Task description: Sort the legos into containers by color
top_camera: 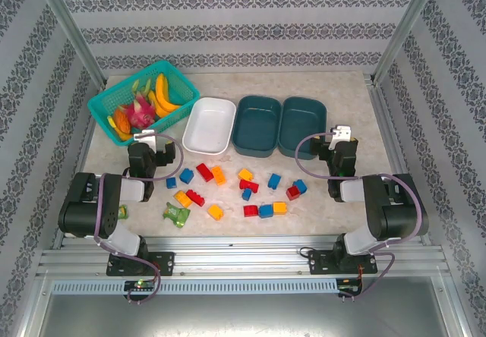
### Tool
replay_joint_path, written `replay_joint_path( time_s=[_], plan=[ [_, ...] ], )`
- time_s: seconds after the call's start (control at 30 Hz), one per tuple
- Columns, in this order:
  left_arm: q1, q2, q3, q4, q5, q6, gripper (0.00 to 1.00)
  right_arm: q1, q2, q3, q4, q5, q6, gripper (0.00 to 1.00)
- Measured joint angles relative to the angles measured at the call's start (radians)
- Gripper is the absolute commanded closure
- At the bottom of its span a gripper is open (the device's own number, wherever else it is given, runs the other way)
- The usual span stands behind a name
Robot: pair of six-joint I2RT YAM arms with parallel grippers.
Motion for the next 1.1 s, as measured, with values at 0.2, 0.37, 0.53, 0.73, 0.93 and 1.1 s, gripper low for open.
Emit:
replay_joint_path(
  time_s=[0.2, 0.37, 0.53, 0.73, 0.93, 1.1],
  plan=[
    [0.000, 0.000, 0.000, 0.000, 0.000, 0.000, 0.00, 0.000, 0.000, 0.000, -0.001, -0.010, 0.000, 0.02],
    [0.000, 0.000, 0.000, 0.000, 0.000, 0.000, 0.00, 0.000, 0.000, 0.000, -0.001, -0.010, 0.000, 0.02],
    [0.000, 0.000, 0.000, 0.000, 0.000, 0.000, 0.00, 0.000, 0.000, 0.000, -0.001, -0.010, 0.000, 0.02],
    [0.000, 0.000, 0.000, 0.000, 0.000, 0.000, 0.00, 0.000, 0.000, 0.000, -0.002, -0.010, 0.000, 0.02],
    [-0.002, -0.008, 0.003, -0.018, 0.003, 0.001, 0.00, 0.001, -0.032, 0.000, -0.045, 0.000, 0.001, 0.02],
    [-0.051, -0.204, 0.100, -0.294, -0.084, 0.004, 0.00, 0.033, -0.280, 0.066, -0.285, 0.079, -0.006, 0.02]
  ],
)
